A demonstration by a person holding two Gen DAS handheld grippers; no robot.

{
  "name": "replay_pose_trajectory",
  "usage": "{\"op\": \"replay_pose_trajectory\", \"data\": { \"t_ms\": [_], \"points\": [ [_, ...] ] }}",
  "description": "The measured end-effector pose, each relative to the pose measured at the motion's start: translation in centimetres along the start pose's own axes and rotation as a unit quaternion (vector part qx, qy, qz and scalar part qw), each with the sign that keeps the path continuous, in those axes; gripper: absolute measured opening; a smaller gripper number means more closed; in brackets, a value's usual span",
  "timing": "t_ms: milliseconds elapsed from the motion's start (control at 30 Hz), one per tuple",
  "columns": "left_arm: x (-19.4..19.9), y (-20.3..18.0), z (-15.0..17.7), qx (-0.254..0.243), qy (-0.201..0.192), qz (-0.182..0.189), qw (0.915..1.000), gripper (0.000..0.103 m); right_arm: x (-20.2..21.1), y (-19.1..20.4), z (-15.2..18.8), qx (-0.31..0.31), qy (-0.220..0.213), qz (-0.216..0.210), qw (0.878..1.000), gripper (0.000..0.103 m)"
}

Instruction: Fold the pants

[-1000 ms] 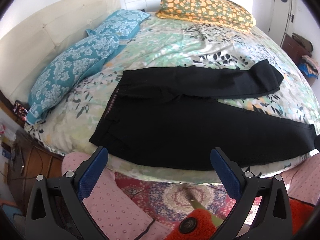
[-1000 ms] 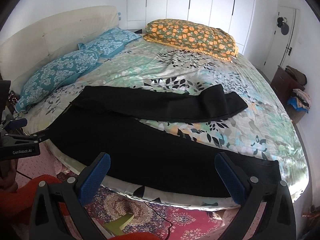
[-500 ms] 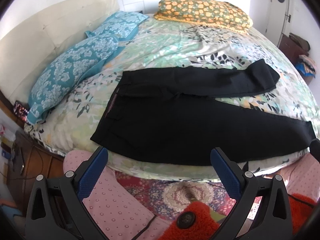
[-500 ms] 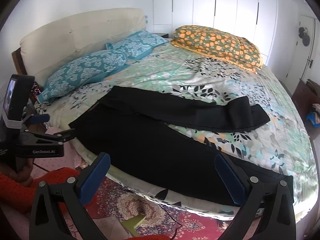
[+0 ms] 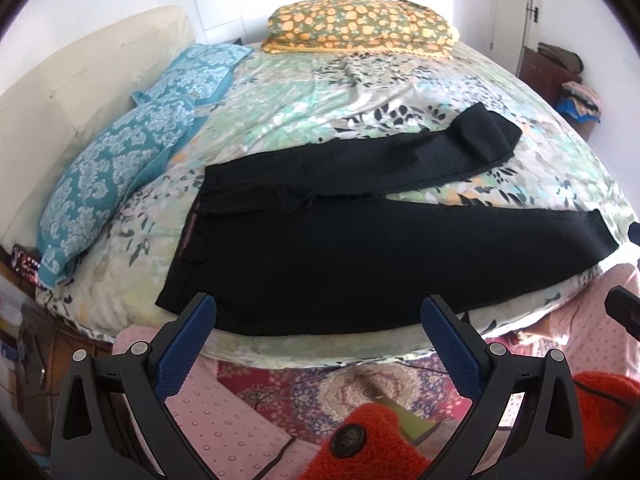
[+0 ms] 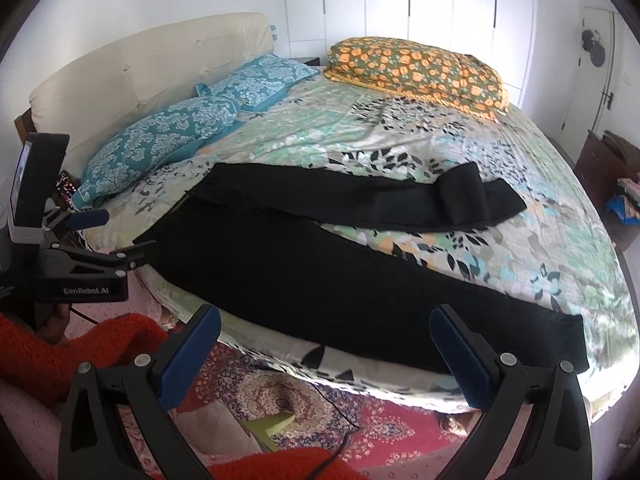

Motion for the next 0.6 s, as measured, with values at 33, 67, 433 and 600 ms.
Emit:
{"op": "replay_pose_trajectory", "data": {
  "t_ms": [33,67,433,600],
  "points": [
    [0.1,-0.4,-0.1,-0.005,-0.002,0.007,1.0,0.102,0.3,-0.4,0.3,-0.006,0.0,0.006,1.0,0.103],
    [0.2,-0.9,-0.1,-0.011,-0.005,0.014,0.9998,0.102,0.6,-0.8,0.4,-0.013,0.0,0.013,1.0,0.103],
    [3.2,-8.6,-1.9,-0.12,-0.068,0.111,0.9842,0.102,5.6,-7.3,2.9,-0.11,-0.026,0.138,0.984,0.103],
    [4.6,-10.6,-2.1,-0.15,-0.093,0.133,0.9753,0.102,8.2,-10.4,4.2,-0.161,-0.04,0.199,0.966,0.103]
  ]
}}
Point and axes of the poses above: each gripper's, at about its wrist camera, not at the fingertips, and x roughly against the way its jaws point, y to its left, z to its underside, the point moved 4 cm from there along -x, roughly the way its jaws point, and after that the axes turned 12 degrees about -z, right-handed, at the moved point
